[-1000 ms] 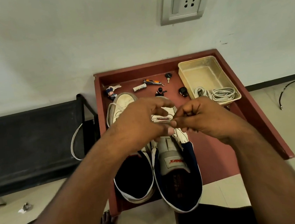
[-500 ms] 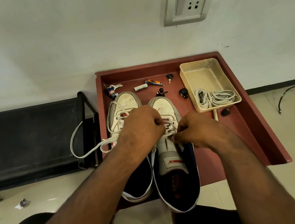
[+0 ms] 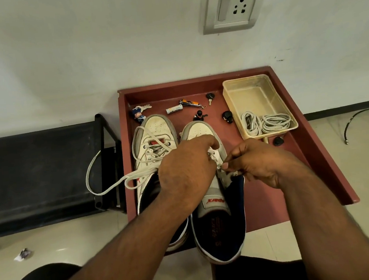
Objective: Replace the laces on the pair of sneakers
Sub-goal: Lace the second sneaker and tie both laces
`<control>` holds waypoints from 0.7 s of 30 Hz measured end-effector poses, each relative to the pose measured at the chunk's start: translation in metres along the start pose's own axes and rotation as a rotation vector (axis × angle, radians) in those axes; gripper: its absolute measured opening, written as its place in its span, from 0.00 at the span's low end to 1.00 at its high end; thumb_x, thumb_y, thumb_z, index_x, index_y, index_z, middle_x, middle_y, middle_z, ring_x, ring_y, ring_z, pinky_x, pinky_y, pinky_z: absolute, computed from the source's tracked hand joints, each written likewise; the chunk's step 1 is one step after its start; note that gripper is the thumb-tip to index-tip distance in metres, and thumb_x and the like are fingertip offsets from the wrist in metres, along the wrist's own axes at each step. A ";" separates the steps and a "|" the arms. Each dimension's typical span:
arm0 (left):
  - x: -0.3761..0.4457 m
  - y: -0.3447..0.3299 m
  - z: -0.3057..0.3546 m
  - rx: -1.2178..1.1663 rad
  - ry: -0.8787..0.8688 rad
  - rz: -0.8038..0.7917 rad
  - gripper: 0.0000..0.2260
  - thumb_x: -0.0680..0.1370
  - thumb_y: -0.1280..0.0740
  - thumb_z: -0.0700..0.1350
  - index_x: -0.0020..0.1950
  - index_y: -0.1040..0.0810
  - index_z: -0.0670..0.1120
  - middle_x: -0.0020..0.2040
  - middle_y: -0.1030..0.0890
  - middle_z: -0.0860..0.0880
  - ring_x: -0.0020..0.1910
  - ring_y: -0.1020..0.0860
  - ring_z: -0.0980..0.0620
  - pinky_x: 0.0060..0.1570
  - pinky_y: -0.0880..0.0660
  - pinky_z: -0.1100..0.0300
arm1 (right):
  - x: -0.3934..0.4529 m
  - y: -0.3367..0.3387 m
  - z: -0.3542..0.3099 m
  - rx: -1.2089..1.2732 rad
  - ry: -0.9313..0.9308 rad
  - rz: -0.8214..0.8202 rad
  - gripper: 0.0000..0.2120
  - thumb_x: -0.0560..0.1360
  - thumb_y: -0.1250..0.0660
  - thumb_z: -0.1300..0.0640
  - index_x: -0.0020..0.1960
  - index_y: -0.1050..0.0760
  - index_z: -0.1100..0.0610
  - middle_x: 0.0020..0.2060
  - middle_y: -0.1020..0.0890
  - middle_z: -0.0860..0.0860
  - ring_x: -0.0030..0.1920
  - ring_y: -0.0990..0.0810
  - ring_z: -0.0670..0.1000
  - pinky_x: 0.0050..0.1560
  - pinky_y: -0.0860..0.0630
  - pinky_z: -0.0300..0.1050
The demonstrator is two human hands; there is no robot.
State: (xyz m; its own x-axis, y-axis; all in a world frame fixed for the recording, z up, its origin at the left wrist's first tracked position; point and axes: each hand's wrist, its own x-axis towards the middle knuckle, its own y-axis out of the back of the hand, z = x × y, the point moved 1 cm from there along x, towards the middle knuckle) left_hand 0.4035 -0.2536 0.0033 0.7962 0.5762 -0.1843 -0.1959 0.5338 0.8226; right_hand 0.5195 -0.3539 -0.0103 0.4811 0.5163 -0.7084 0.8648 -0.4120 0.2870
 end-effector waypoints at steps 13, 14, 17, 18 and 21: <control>0.002 -0.010 0.004 -0.117 -0.021 0.056 0.14 0.74 0.30 0.45 0.57 0.23 0.60 0.38 0.18 0.57 0.46 0.21 0.59 0.45 0.51 0.60 | -0.010 -0.002 -0.005 0.077 -0.009 0.005 0.04 0.74 0.32 0.70 0.41 0.20 0.67 0.27 0.19 0.54 0.20 0.26 0.44 0.18 0.34 0.33; 0.002 -0.011 0.004 -0.126 -0.017 0.053 0.15 0.74 0.30 0.44 0.58 0.23 0.60 0.39 0.18 0.57 0.47 0.22 0.59 0.45 0.52 0.61 | -0.009 -0.002 -0.005 0.081 -0.011 0.005 0.04 0.74 0.32 0.71 0.41 0.20 0.67 0.28 0.19 0.54 0.20 0.25 0.44 0.18 0.34 0.33; 0.002 -0.011 0.003 -0.136 -0.019 0.067 0.16 0.74 0.30 0.42 0.59 0.23 0.58 0.40 0.17 0.55 0.47 0.21 0.57 0.47 0.51 0.59 | -0.009 -0.001 -0.004 0.087 -0.015 0.000 0.04 0.74 0.32 0.71 0.41 0.20 0.66 0.29 0.18 0.55 0.21 0.24 0.44 0.19 0.33 0.33; 0.003 -0.010 0.002 -0.148 -0.016 0.068 0.16 0.74 0.30 0.42 0.58 0.23 0.58 0.39 0.18 0.55 0.47 0.21 0.57 0.47 0.51 0.59 | -0.008 -0.001 -0.003 0.093 -0.016 -0.003 0.04 0.74 0.32 0.71 0.41 0.20 0.67 0.29 0.18 0.55 0.22 0.24 0.44 0.19 0.33 0.33; 0.002 -0.011 0.001 -0.153 -0.006 0.063 0.16 0.74 0.30 0.41 0.57 0.23 0.58 0.37 0.19 0.56 0.46 0.21 0.57 0.47 0.50 0.59 | -0.007 0.000 -0.002 0.121 -0.016 -0.015 0.05 0.73 0.32 0.71 0.39 0.20 0.66 0.27 0.18 0.53 0.24 0.22 0.46 0.20 0.31 0.34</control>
State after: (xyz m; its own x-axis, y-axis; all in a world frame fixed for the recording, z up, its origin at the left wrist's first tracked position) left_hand 0.4080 -0.2583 -0.0055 0.7829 0.6080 -0.1317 -0.3297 0.5850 0.7410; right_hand 0.5165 -0.3561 -0.0044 0.4654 0.5111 -0.7226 0.8475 -0.4929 0.1971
